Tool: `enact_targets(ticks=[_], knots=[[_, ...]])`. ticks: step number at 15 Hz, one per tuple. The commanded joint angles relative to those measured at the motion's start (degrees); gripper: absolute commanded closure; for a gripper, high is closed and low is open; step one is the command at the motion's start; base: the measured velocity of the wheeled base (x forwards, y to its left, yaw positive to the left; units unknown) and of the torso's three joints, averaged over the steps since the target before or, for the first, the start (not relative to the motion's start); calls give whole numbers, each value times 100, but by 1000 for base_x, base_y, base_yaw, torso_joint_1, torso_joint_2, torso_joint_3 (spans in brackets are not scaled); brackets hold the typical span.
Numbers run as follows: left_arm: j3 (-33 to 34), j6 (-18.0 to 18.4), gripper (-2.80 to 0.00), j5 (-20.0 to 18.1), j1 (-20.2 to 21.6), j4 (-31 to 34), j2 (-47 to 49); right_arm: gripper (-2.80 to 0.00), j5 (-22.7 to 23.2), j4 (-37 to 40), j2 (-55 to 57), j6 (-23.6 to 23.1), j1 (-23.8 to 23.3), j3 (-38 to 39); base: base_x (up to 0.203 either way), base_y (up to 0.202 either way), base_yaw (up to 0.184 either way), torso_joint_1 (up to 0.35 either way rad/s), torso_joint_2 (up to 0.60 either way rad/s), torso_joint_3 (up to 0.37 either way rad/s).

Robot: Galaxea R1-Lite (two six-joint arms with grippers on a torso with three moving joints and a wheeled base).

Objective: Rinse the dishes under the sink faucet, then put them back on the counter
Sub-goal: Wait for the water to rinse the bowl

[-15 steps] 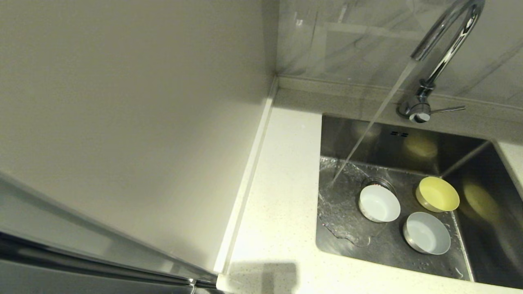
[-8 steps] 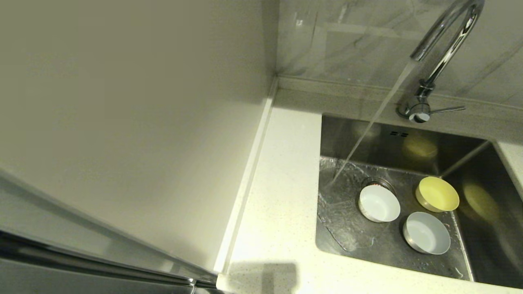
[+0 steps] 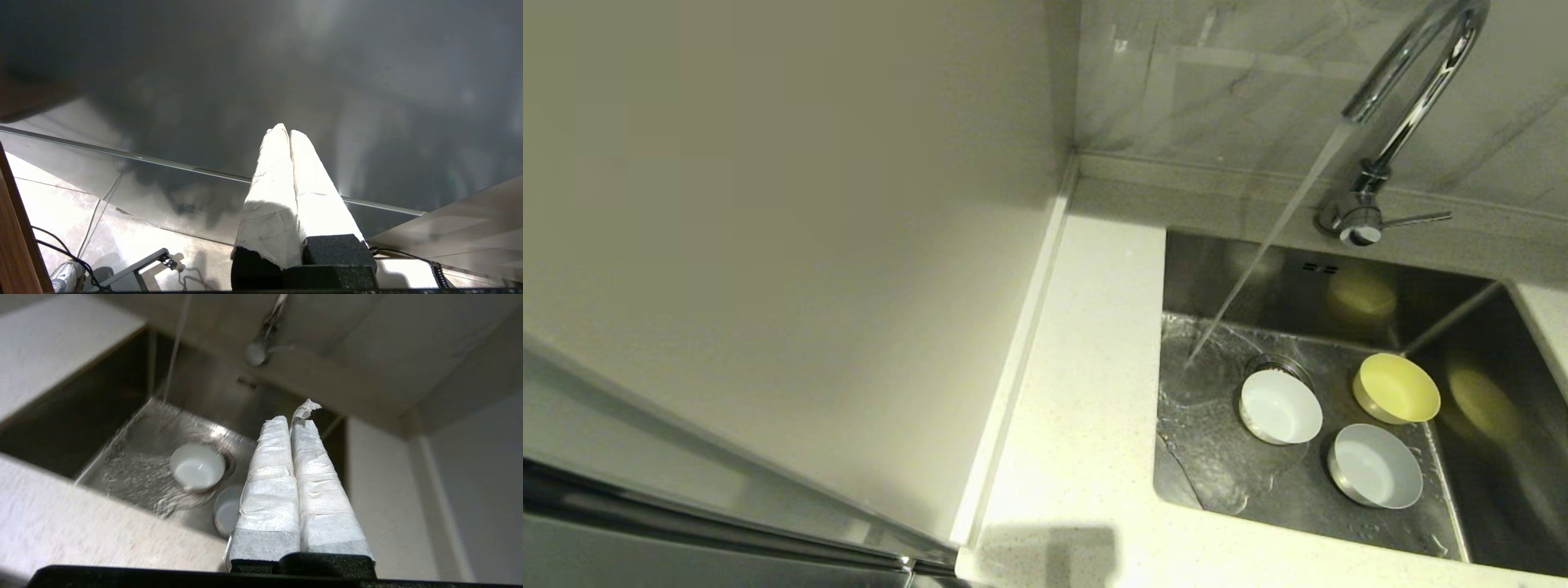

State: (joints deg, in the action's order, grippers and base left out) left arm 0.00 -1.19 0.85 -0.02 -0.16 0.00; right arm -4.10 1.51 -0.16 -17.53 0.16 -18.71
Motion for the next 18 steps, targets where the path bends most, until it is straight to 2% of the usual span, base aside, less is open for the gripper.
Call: enact_targets(ticks=[1,3,6,10,13,18], knots=[[0,-4,0,3,2,-2,-18,0,103,5,16,65,2,607,0,0,0,0,0,0],[0,-4,0,3,2,-2,-18,0,312,-9,16,429,2,1281,0,0,0,0,0,0],[0,-4,0,3,-6,-2,-18,0,536,-16,16,1143,2,1786,0,0,0,0,0,0],[0,-4,0,3,2,-2,-18,0,534,18,16,1215,2,1792,0,0,0,0,0,0],[0,-4,0,3,2,-2,-18,0,464,-1,22,1568,2,1801,0,0,0,0,0,0],[0,-4,0,3,-3,-2,-18,0,463,-11,16,1595,2,1809,0,0,0,0,0,0]])
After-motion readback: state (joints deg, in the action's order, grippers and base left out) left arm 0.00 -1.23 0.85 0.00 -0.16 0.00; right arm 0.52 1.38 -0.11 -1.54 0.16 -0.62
